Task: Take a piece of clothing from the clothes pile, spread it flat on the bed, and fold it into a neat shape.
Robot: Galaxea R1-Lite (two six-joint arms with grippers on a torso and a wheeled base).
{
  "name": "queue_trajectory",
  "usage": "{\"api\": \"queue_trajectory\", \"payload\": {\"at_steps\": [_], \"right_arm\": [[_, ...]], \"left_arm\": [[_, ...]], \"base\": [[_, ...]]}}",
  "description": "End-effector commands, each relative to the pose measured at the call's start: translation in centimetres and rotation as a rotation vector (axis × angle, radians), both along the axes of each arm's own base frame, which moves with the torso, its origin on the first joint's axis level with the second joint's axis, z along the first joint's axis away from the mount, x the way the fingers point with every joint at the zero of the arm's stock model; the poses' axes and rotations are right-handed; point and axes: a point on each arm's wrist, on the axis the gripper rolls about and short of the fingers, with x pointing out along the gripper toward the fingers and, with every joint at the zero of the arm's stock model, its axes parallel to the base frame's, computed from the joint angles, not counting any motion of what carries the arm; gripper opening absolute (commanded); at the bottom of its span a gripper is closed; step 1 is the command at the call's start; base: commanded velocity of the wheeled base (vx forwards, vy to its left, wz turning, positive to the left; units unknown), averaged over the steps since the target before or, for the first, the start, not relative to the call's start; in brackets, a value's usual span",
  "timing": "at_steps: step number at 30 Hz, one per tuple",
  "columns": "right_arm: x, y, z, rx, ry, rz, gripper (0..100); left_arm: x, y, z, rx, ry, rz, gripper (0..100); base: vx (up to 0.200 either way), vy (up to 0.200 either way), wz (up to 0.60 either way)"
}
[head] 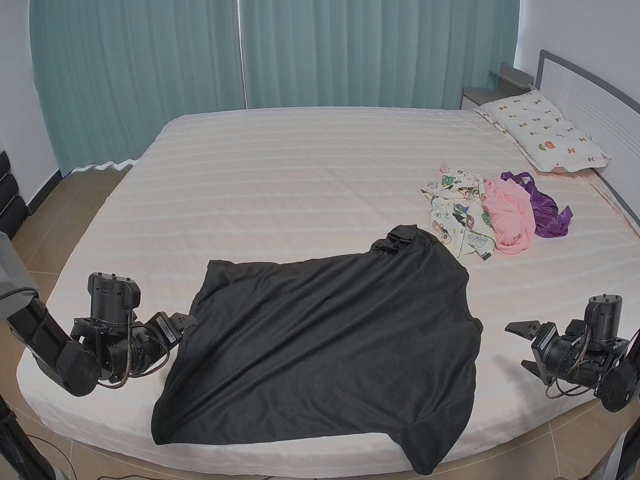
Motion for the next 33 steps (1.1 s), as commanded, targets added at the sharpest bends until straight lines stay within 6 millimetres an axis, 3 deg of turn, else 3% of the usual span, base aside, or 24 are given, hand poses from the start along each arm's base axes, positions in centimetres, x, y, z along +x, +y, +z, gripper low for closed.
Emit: {"api": "queue_trajectory", "payload": {"at_steps": [1,13,20,25,33], "right_arm": [[0.0,0.0,-0.1,0.001,0.004,0.003,100],[0.0,0.1,-0.1,0.004,0.006,0.005,100],[0.0,0.0,-0.1,0.004,0.009,0.005,100],[-0.1,0.0,-0.2,0.004,0.01,0.005,100],[-0.3,0.0,-0.3,0.004,0.021,0.006,100]], "left_arm": [[0.1,-0.1,-0.1,0.002,0.003,-0.004,100],[0.3,0.0,0.1,-0.001,-0.012,0.002,100],[0.8,0.3,0.3,-0.003,-0.021,0.017,100],[2.2,0.1,0.5,-0.001,-0.046,0.015,100],[6.0,0.4,-0.3,0.013,-0.073,0.032,100]], "base": [[0.0,-0.2,0.0],[0.0,0.0,0.0],[0.2,0.0,0.0],[0.2,0.0,0.0],[0.0,0.0,0.0]]}}
